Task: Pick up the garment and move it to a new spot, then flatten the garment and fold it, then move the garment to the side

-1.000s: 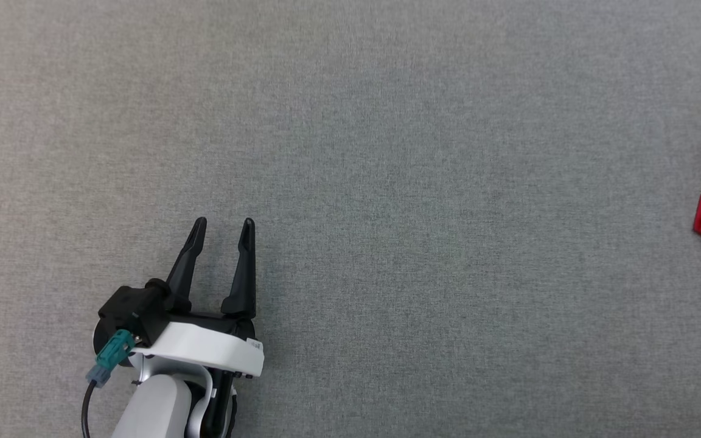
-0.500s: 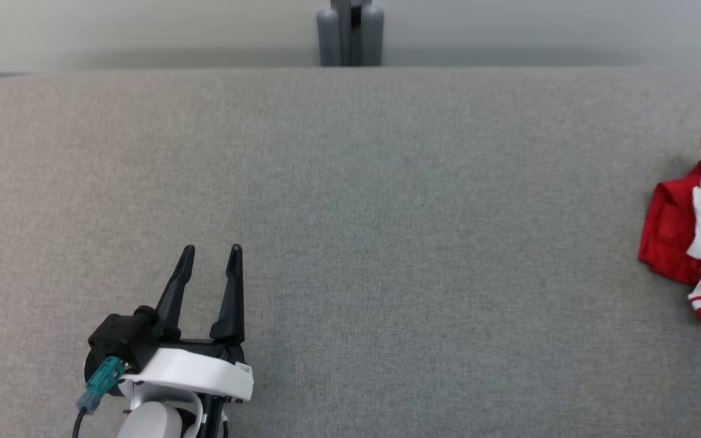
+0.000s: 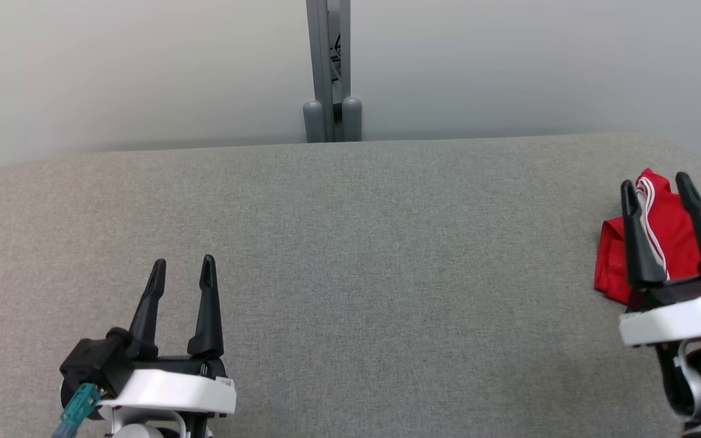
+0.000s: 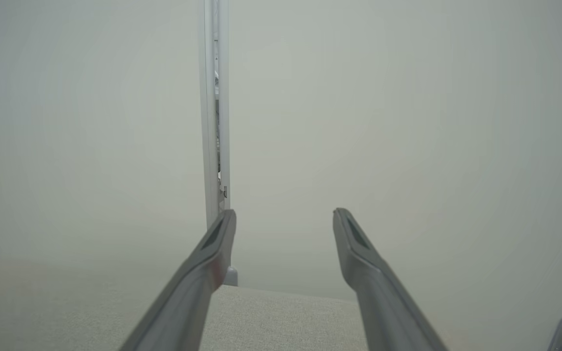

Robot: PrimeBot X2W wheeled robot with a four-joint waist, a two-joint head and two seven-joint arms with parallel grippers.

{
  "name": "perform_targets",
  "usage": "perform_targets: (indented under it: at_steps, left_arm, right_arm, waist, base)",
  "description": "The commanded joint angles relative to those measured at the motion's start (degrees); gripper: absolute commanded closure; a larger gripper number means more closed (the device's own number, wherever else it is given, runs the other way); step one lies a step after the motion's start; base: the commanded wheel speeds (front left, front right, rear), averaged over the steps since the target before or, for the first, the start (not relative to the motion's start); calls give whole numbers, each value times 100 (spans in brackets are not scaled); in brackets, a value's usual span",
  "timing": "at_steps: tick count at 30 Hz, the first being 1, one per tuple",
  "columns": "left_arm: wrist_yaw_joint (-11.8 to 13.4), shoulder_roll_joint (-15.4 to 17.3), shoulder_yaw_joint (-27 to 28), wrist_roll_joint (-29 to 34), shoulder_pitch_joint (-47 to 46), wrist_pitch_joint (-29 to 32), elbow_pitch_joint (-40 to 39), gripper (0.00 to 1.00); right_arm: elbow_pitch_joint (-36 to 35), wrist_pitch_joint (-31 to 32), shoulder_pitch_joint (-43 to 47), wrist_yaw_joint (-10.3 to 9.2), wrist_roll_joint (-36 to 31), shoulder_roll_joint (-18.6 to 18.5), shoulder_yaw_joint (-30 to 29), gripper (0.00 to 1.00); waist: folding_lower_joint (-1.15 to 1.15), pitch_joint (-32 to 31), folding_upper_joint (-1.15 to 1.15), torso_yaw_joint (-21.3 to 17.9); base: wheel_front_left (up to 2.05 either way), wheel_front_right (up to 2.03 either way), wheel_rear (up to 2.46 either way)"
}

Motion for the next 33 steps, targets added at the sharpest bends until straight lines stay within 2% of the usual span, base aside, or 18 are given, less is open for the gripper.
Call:
perform_targets:
  at_steps: [1,5,9,13,18,33]
  left_arm:
    - [26,18,22,19,79,-21,-26,0]
    - [25,21,-17,51,170,-22,-76,0]
    - [3,20,-33,91,234,-22,-17,0]
    - [9,17,-96,130,289,-22,124,0]
    - [139,20,-154,285,351,-22,212,0]
    - [314,21,-182,574,423,-22,278,0]
  right_arm:
    - [-132,-5,110,0,-50,90,-60,0]
    - [-473,-5,583,1,-368,649,-212,0]
    - [-508,-6,965,1,-646,900,-120,0]
    - [-389,-6,1225,0,-715,1004,-167,0]
    - [-308,-6,1448,0,-875,1032,-112,0]
    - [-234,-6,1468,0,-809,1029,-128,0]
  waist:
    - [0,-46,0,-16]
    - [0,-93,0,2]
    - [0,-129,0,-2]
    - [0,-158,0,-12]
    - [0,-201,0,-17]
    - [0,-224,0,-20]
  base:
    - [0,0,0]
    - [0,0,0]
    - [0,0,0]
    - [0,0,0]
    - [0,0,0]
    - [0,0,0]
